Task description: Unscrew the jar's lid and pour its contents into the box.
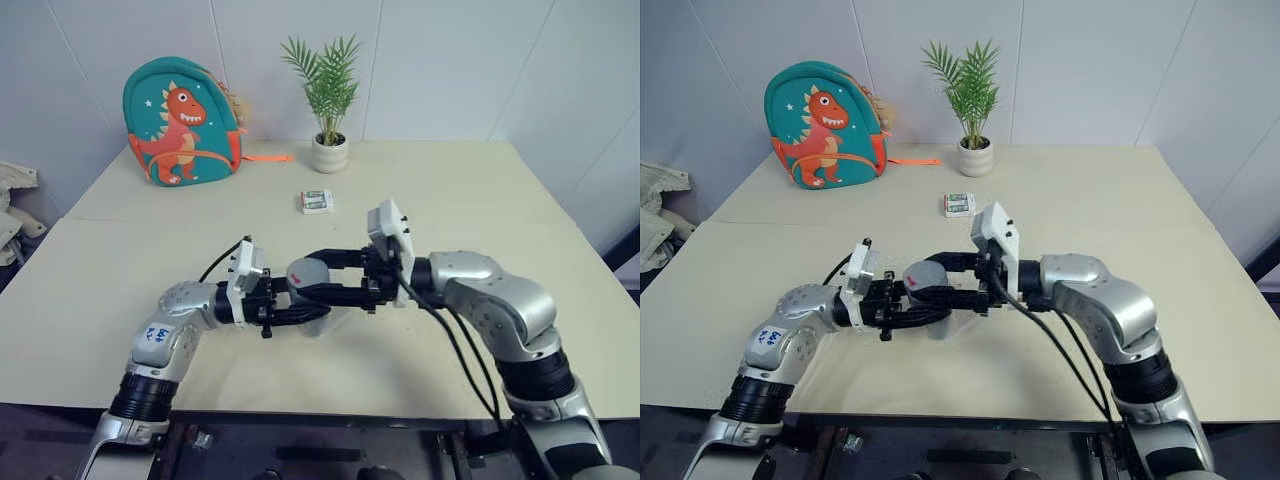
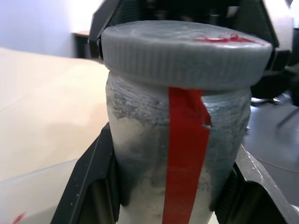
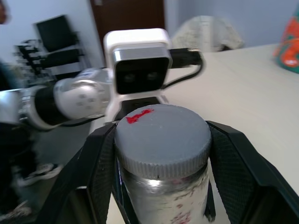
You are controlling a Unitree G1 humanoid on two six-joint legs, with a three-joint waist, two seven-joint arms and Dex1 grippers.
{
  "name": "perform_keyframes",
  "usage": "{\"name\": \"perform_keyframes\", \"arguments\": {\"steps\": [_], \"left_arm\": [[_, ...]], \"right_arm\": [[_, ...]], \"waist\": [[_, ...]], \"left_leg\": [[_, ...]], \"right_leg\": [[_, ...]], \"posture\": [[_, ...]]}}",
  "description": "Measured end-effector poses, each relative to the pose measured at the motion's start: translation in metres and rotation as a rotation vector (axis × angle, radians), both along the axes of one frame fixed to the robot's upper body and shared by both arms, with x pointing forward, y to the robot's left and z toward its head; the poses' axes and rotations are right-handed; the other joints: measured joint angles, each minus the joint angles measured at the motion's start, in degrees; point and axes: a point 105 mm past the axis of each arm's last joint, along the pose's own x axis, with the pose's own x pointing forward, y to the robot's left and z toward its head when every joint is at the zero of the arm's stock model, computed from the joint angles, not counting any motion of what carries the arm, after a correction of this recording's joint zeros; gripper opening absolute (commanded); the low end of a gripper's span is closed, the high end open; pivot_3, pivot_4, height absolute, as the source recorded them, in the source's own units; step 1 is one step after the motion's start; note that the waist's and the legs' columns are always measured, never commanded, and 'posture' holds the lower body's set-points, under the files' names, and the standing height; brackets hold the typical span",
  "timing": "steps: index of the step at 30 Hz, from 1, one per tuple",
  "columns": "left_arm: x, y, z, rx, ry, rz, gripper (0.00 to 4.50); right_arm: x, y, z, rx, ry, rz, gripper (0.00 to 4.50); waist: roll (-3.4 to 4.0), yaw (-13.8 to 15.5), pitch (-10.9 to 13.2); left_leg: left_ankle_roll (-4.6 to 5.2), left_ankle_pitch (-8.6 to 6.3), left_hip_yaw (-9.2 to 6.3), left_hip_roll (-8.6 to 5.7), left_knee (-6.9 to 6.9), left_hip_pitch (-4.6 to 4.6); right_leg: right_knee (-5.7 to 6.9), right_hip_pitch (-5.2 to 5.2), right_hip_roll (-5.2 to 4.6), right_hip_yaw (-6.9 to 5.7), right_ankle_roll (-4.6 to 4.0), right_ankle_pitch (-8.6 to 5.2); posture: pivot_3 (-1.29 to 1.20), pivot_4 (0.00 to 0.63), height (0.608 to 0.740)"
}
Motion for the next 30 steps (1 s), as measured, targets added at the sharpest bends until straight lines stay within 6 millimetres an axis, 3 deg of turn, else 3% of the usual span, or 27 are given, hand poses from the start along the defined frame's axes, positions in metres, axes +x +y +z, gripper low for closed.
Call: {"name": "perform_keyframes", "arguments": {"steps": [7,18,24,30], "left_arm": [[-0.014,-0.009,-0.003,0.037,0.008,-0.112,1.97],[-0.016,-0.008,-0.005,0.045,0.006,-0.088,1.97],[-0.016,-0.007,-0.005,0.039,0.007,-0.083,1.97],[-0.013,0.0,-0.001,0.027,-0.004,-0.05,1.97]], "right_arm": [[-0.008,-0.011,-0.003,-0.05,0.03,0.176,2.55],[-0.005,-0.01,-0.007,-0.055,-0.021,0.218,2.55],[0.002,-0.014,-0.008,-0.076,0.0,0.159,4.47],[0.004,-0.021,0.007,-0.019,-0.035,0.104,4.47]], "waist": [[0.0,-0.22,0.0],[0.0,-0.45,0.0],[0.0,-0.5,0.0],[0.0,-0.8,0.01]], "left_leg": [[0.0,0.0,0.0,0.0,0.0,0.0],[-0.02,0.01,-0.01,0.0,0.01,-0.01],[-0.02,0.01,-0.01,0.0,0.02,0.0],[-0.02,0.01,-0.01,-0.01,0.01,-0.01]], "right_leg": [[-0.01,0.0,-0.01,0.0,0.0,0.0],[-0.01,0.0,-0.03,0.0,0.01,0.0],[0.0,0.0,-0.04,0.0,0.01,0.0],[-0.01,0.0,-0.04,0.01,0.01,0.0]], "posture": [[0.0,0.15,0.74],[0.0,0.15,0.74],[0.0,0.15,0.74],[0.0,0.15,0.74]]}}
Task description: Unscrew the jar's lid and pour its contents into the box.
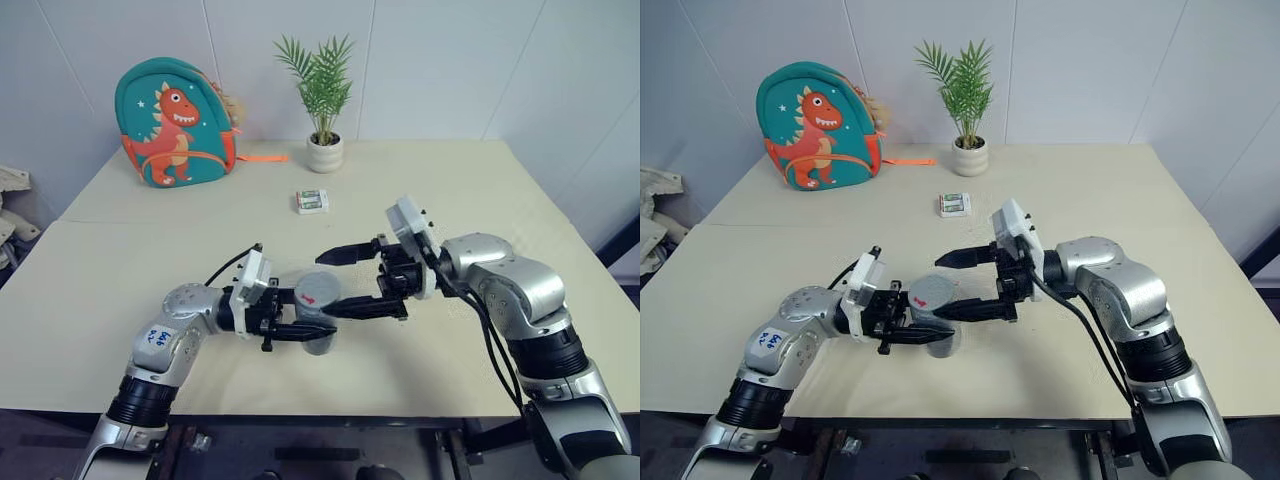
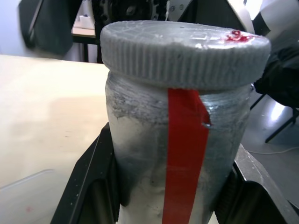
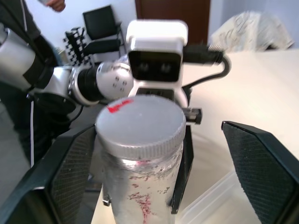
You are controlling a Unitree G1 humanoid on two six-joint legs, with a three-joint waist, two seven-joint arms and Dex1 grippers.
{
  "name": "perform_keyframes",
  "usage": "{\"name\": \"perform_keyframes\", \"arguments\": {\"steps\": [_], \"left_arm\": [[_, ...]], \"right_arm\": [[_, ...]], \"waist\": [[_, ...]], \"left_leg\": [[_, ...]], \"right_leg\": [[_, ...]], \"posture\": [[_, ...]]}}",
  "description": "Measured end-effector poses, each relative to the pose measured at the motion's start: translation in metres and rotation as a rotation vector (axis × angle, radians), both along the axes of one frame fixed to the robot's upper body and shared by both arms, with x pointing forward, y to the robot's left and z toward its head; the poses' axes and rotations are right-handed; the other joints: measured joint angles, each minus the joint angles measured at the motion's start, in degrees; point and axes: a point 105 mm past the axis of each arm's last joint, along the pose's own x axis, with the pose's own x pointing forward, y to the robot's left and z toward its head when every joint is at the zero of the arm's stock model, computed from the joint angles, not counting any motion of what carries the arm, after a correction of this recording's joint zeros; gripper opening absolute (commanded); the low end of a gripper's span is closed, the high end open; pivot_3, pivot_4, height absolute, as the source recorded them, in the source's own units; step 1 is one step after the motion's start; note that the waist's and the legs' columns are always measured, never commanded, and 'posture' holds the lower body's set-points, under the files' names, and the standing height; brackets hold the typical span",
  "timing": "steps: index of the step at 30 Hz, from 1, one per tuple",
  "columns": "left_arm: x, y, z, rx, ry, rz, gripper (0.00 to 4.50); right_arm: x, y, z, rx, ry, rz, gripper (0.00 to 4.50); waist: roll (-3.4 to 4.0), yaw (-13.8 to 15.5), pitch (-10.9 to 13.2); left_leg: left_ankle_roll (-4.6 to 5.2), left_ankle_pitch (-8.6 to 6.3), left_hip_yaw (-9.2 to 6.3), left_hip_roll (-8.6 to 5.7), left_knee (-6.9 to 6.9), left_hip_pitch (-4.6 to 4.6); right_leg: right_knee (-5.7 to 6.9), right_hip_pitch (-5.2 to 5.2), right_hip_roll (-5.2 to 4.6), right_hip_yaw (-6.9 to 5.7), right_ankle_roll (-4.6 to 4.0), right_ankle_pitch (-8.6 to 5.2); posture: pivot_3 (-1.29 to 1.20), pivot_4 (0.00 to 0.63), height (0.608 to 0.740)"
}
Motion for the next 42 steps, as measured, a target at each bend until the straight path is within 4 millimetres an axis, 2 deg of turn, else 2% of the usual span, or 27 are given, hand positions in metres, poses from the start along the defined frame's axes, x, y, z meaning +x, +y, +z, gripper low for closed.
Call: {"name": "perform_keyframes", "arguments": {"steps": [5,12,22,33,42], "left_arm": [[0.004,0.002,-0.002,-0.003,-0.024,0.037,1.97],[0.018,0.001,-0.003,-0.004,-0.057,0.102,1.97],[0.019,-0.002,-0.003,0.004,-0.074,0.103,1.97],[0.02,-0.002,-0.003,0.002,-0.072,0.11,1.97],[0.023,-0.001,-0.004,0.003,-0.058,0.133,1.97]], "right_arm": [[-0.001,-0.006,0.005,0.033,0.012,-0.063,4.47],[-0.013,0.018,0.004,0.067,0.059,-0.054,4.47],[-0.003,0.036,-0.009,0.053,0.069,-0.129,4.47],[0.009,0.029,-0.009,0.055,0.037,-0.175,4.47],[0.013,0.005,-0.008,0.024,0.008,-0.198,4.47]], "waist": [[0.0,-0.03,0.0],[0.0,-0.01,0.0],[0.0,-0.04,0.0],[0.0,-0.06,0.0],[0.0,-0.01,0.0]], "left_leg": [[0.0,0.0,0.0,0.0,0.0,0.0],[-0.01,0.01,-0.01,-0.01,0.0,0.01],[0.0,0.02,-0.01,-0.01,0.0,0.0],[0.01,0.02,-0.01,-0.01,0.0,0.0],[0.01,0.02,0.0,-0.02,0.0,0.0]], "right_leg": [[0.0,0.0,0.0,0.0,0.0,0.0],[0.05,-0.01,-0.01,0.0,0.0,0.0],[0.06,-0.01,-0.01,0.0,0.01,0.01],[0.07,-0.02,-0.01,0.0,0.01,0.01],[0.05,-0.01,-0.01,0.0,0.01,0.01]], "posture": [[0.0,0.15,0.74],[0.0,0.15,0.74],[0.0,0.15,0.74],[0.0,0.15,0.74],[0.0,0.15,0.74]]}}
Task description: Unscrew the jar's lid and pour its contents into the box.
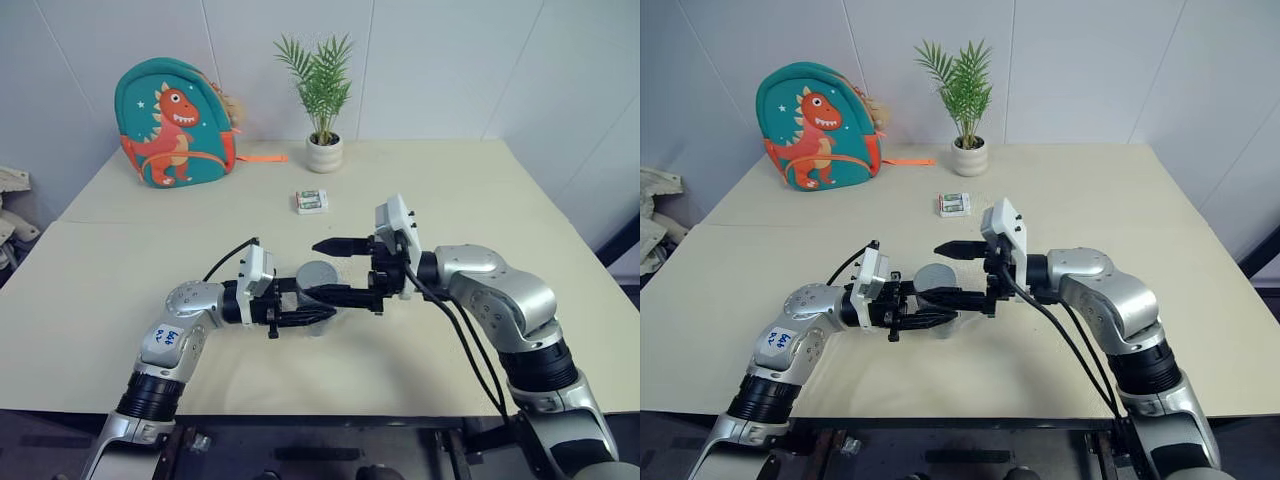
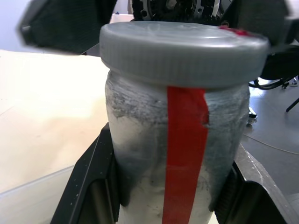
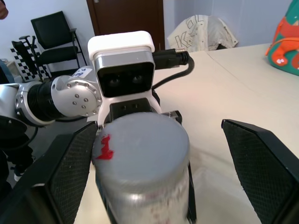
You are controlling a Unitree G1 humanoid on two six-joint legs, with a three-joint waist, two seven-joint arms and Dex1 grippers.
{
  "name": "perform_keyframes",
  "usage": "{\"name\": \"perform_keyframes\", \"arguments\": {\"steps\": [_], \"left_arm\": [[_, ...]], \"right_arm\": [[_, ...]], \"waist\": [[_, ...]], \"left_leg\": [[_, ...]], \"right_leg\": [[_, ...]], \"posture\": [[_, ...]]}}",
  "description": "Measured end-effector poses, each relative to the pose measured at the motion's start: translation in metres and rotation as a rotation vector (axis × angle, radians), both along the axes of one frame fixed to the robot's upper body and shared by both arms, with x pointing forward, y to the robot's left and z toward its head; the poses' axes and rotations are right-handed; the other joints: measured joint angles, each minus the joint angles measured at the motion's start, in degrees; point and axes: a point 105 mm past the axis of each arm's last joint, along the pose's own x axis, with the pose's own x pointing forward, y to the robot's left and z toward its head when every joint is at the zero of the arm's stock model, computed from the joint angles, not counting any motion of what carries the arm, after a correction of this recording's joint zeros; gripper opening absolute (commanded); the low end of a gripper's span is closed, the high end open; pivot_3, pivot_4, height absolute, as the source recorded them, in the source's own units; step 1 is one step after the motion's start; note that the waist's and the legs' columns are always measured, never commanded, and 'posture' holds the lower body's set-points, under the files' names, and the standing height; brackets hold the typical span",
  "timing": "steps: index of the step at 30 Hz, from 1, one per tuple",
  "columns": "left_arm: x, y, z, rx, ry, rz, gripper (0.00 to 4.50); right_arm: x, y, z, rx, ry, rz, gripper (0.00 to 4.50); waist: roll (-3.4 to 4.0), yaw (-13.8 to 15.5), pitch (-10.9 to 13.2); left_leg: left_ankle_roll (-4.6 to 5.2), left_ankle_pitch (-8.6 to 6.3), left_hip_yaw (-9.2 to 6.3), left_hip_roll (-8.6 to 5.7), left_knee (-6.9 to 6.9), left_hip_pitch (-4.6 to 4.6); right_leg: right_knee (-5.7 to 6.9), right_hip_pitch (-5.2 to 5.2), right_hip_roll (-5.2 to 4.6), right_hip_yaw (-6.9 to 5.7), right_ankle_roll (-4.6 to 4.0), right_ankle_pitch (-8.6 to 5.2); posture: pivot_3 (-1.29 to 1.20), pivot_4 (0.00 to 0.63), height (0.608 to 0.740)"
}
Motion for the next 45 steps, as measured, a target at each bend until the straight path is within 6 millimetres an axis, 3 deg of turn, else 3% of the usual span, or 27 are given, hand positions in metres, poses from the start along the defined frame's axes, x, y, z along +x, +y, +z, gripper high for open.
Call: {"name": "perform_keyframes", "arguments": {"steps": [5,8,12,21,27,34,45], "left_arm": [[-0.001,0.001,0.0,0.004,-0.001,-0.012,1.97],[-0.002,0.001,0.0,0.005,-0.006,-0.019,1.97],[-0.003,0.001,0.0,0.007,-0.009,-0.022,1.97],[-0.002,0.001,0.0,0.007,-0.009,-0.016,1.97],[-0.001,0.0,0.001,0.0,-0.009,-0.013,1.97],[-0.001,0.0,0.001,-0.001,-0.01,-0.01,1.97],[0.0,0.0,0.001,-0.004,-0.01,0.005,1.97]], "right_arm": [[0.025,-0.043,-0.001,0.008,0.022,-0.181,4.47],[0.027,-0.049,-0.011,0.007,0.06,-0.201,4.47],[0.022,-0.05,-0.005,0.038,0.059,-0.178,4.47],[-0.003,-0.015,0.011,0.095,0.05,-0.04,4.47],[-0.007,0.017,-0.005,0.049,0.088,-0.02,4.47],[-0.006,0.028,-0.01,0.037,0.083,-0.027,4.47],[-0.002,0.014,-0.008,0.029,0.076,-0.05,4.47]], "waist": [[0.0,0.09,0.0],[0.05,-0.28,0.03],[0.07,-0.09,0.04],[0.07,-0.1,0.04],[0.07,-0.03,0.04],[0.07,-0.1,0.04],[0.07,-0.05,0.04]], "left_leg": [[0.01,0.01,0.01,-0.01,0.0,0.0],[0.01,0.01,0.04,0.01,0.0,0.01],[0.01,0.01,0.04,0.01,0.0,0.01],[0.01,0.01,0.03,0.01,0.01,0.01],[0.0,0.02,0.02,0.0,0.01,0.0],[0.01,0.02,0.01,-0.01,0.01,0.0],[0.01,0.02,0.01,-0.01,0.01,0.0]], "right_leg": [[-0.01,0.02,0.0,0.0,0.01,0.0],[0.01,-0.01,0.03,0.04,0.01,0.0],[0.02,-0.01,0.02,0.03,0.01,0.0],[0.03,0.0,0.01,0.03,0.02,0.01],[0.04,-0.01,0.0,0.03,0.02,0.01],[0.05,-0.01,0.0,0.03,0.02,0.01],[0.06,-0.01,0.0,0.02,0.02,0.01]], "posture": [[0.0,0.15,0.74],[0.0,0.15,0.74],[0.0,0.15,0.74],[0.0,0.15,0.74],[0.0,0.15,0.74],[0.0,0.15,0.74],[0.0,0.15,0.74]]}}
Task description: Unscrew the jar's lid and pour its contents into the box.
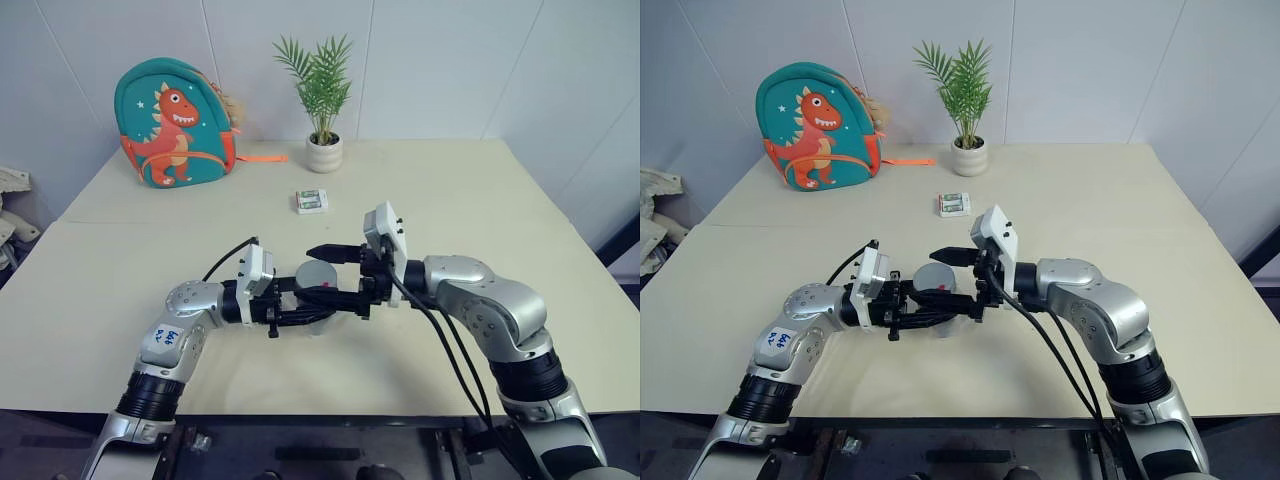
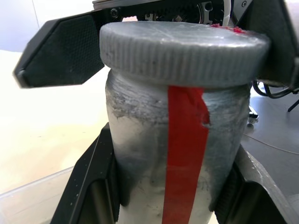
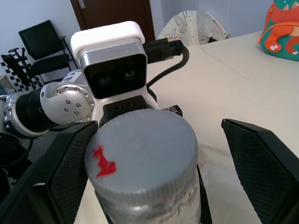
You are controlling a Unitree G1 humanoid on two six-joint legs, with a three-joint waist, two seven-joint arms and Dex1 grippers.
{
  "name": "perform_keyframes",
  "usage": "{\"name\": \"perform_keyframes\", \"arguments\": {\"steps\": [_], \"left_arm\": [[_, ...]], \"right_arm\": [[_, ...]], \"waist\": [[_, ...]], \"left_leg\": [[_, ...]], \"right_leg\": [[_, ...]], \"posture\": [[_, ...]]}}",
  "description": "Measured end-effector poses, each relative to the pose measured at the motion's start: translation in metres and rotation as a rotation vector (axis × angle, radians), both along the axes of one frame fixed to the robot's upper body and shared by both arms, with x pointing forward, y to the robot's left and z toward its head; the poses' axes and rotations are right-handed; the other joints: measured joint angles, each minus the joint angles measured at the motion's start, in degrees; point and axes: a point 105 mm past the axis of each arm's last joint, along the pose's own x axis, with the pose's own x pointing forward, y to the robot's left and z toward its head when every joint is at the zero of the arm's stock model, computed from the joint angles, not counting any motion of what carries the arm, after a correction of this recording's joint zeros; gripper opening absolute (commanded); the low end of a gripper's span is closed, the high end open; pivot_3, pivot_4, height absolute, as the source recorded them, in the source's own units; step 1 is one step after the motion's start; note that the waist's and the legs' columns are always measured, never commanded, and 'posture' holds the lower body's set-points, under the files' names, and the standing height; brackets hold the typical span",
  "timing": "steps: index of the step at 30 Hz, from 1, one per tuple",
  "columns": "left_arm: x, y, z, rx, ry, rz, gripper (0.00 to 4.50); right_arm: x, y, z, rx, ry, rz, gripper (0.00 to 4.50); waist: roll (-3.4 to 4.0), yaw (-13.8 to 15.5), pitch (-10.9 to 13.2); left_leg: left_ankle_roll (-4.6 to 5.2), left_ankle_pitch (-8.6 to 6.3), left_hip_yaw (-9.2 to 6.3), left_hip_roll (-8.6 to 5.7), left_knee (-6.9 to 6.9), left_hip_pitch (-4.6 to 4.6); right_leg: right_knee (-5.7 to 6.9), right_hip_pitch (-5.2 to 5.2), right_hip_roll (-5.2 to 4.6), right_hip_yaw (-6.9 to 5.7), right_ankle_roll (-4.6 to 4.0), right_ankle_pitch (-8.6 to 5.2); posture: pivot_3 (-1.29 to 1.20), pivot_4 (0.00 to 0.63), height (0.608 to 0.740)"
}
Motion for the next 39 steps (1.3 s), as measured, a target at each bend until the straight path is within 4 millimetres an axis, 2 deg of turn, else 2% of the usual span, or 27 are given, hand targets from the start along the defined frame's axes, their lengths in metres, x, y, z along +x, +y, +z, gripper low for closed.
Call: {"name": "perform_keyframes", "arguments": {"steps": [5,10,17,20,24,32,39], "left_arm": [[0.003,0.002,0.0,-0.005,0.004,0.023,1.97],[0.002,0.003,-0.001,-0.002,0.008,0.012,1.97],[0.001,0.002,-0.001,-0.001,0.008,0.001,1.97],[0.001,0.002,-0.001,-0.001,0.008,0.001,1.97],[0.001,0.002,-0.001,-0.002,0.007,0.001,1.97],[0.001,0.002,-0.001,-0.002,0.008,0.004,1.97],[0.001,0.002,-0.001,-0.004,0.008,0.004,1.97]], "right_arm": [[0.002,-0.023,-0.007,-0.008,0.019,-0.028,4.47],[0.025,-0.063,-0.007,0.017,0.037,-0.208,4.47],[0.024,-0.075,-0.009,0.037,0.059,-0.22,4.47],[0.015,-0.068,-0.005,0.045,0.058,-0.165,4.47],[0.002,-0.049,0.002,0.056,0.041,-0.091,4.47],[-0.003,-0.009,0.005,0.036,0.043,-0.028,4.47],[-0.004,0.005,0.002,0.002,0.035,-0.005,4.47]], "waist": [[0.0,0.08,0.0],[0.0,0.01,0.0],[0.0,0.09,0.0],[0.0,-0.01,0.0],[0.0,-0.15,0.0],[0.0,0.04,0.0],[0.0,-0.03,0.0]], "left_leg": [[0.0,0.0,0.0,0.0,0.0,-0.01],[0.02,0.01,0.03,-0.01,0.0,0.01],[0.02,0.01,0.03,-0.01,0.01,0.0],[0.02,0.01,0.02,0.0,0.01,0.0],[0.01,0.02,0.02,0.01,0.01,0.03],[-0.01,0.05,-0.01,0.0,0.02,0.01],[0.0,0.05,-0.01,0.0,0.02,0.01]], "right_leg": [[-0.02,0.01,0.0,0.0,0.0,0.0],[0.01,0.01,0.0,0.01,0.0,0.0],[-0.01,0.01,-0.01,0.01,0.01,0.01],[0.0,0.01,0.01,0.01,0.01,0.01],[0.04,0.01,0.02,0.02,0.01,0.01],[0.04,0.01,0.0,0.01,0.01,0.01],[0.06,0.01,0.01,0.01,0.01,0.01]], "posture": [[0.0,0.15,0.74],[0.0,0.15,0.74],[0.0,0.15,0.74],[0.0,0.15,0.74],[0.0,0.15,0.74],[0.0,0.15,0.74],[0.0,0.15,0.74]]}}
